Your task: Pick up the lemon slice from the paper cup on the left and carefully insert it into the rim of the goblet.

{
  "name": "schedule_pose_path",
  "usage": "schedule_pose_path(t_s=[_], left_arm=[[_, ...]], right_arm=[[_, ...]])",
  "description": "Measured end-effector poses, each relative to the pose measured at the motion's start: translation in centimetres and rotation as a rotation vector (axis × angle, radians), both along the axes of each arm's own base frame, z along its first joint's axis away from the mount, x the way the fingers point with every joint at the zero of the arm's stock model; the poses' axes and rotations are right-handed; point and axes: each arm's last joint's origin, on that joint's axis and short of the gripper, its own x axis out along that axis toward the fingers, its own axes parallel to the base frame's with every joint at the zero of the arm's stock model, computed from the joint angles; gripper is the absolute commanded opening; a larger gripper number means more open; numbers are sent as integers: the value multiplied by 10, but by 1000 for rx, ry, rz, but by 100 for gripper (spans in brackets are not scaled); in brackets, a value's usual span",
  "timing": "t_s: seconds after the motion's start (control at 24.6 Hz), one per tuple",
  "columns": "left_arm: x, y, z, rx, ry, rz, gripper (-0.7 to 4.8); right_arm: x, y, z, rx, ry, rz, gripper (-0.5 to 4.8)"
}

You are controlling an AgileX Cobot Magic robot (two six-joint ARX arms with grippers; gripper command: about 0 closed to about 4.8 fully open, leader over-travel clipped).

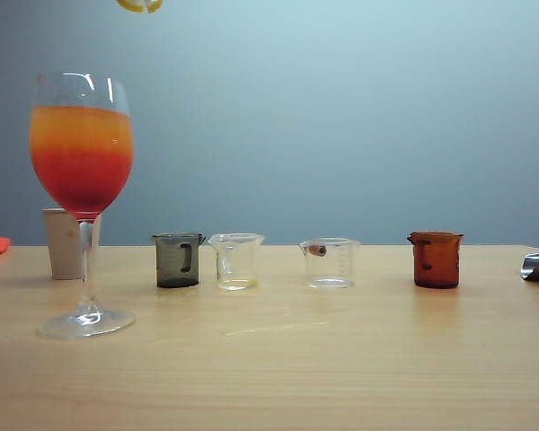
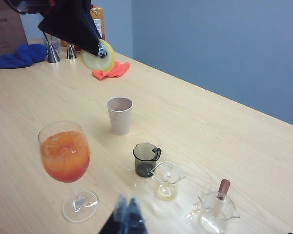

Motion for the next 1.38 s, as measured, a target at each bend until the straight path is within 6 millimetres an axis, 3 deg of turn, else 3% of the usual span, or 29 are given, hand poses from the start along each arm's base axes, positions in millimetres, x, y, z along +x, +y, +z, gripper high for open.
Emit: schedule_pose_path(t_s=[0.32, 0.65, 1.02, 1.38], left_arm=[[0, -2, -4, 36, 34, 61, -6], [-27, 5, 15, 34, -52, 42, -6], [-54, 15, -25, 126, 50, -11, -6], [-55, 32, -37, 159, 47, -14, -6]], right_arm=[[0, 0, 0, 1, 0, 8, -2], [0, 0, 0, 1, 1, 9, -2], [0, 0, 0, 1, 1, 12, -2], [0, 0, 0, 1, 2, 20, -2]])
